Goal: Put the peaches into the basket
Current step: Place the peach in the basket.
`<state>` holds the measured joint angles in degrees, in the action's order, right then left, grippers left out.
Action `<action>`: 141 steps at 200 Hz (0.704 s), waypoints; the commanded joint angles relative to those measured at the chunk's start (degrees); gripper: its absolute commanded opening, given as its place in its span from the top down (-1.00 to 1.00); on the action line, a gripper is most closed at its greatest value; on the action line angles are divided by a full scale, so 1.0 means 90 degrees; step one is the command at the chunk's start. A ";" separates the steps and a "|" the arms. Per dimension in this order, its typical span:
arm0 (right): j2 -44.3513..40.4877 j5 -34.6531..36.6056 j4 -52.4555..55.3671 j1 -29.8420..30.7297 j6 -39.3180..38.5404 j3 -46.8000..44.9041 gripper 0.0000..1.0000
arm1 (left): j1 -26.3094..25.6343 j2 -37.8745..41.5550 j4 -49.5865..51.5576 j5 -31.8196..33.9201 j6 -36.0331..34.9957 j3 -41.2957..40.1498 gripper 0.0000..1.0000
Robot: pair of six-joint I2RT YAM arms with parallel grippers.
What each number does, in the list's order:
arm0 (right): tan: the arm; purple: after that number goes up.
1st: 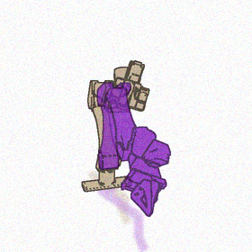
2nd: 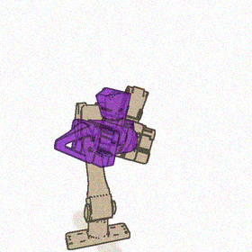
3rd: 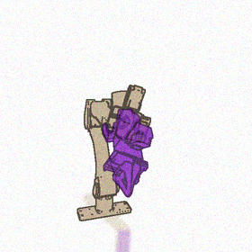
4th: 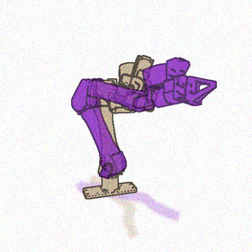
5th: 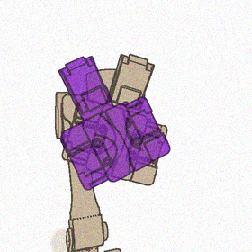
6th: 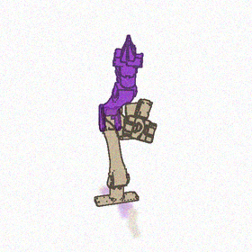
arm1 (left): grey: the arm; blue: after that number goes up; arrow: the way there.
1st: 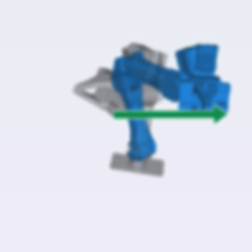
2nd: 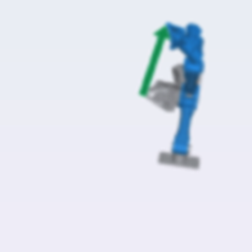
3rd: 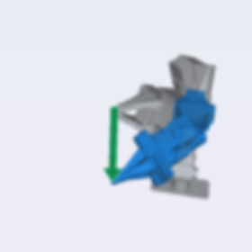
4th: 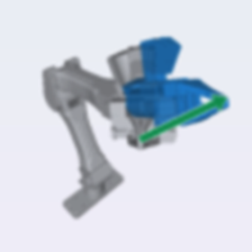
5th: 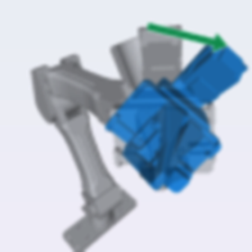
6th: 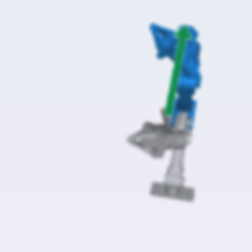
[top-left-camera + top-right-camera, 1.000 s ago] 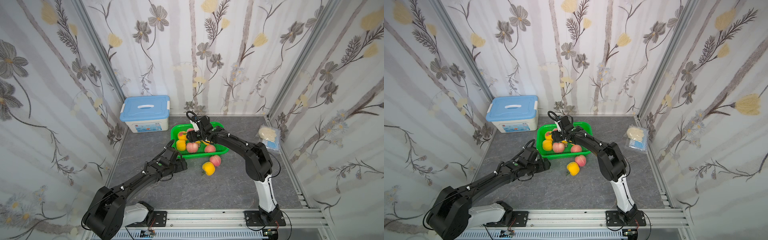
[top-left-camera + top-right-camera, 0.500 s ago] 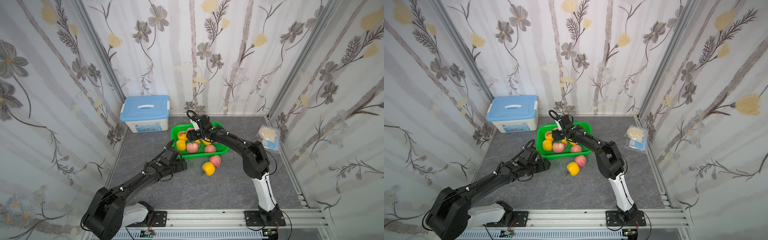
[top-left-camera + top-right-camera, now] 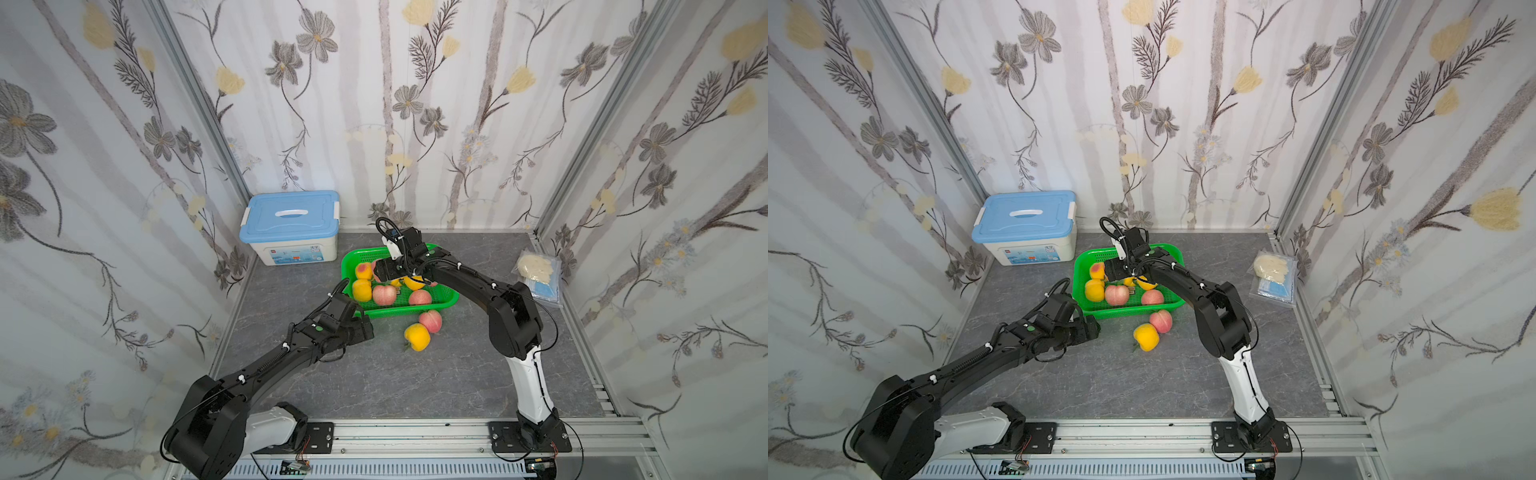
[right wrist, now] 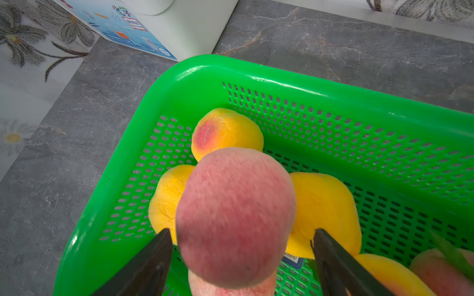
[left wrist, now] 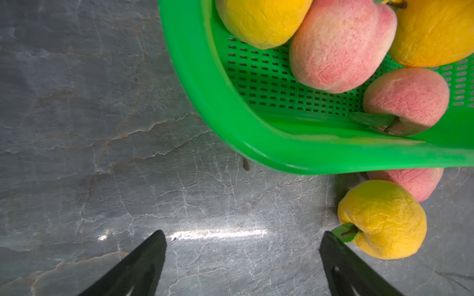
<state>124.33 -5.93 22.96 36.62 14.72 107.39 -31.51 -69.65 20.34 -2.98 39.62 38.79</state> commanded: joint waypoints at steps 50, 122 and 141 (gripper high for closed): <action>-0.0496 0.0242 0.0183 -0.0016 -0.0082 -0.0302 -0.79 | -0.0004 0.0148 0.0103 0.0127 0.0080 0.0024 -0.92; -0.1129 0.0294 0.0183 0.0001 -0.0234 -0.0985 -0.81 | -0.0014 0.0129 0.0077 0.0126 0.0071 0.0044 -0.92; -0.1350 0.0270 0.0183 0.0021 -0.0229 -0.1204 -0.81 | -0.0007 0.0121 0.0052 0.0122 0.0071 0.0023 -0.92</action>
<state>114.43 -3.07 25.04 36.64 13.41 98.30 -31.62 -68.51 20.82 -2.63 39.62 38.85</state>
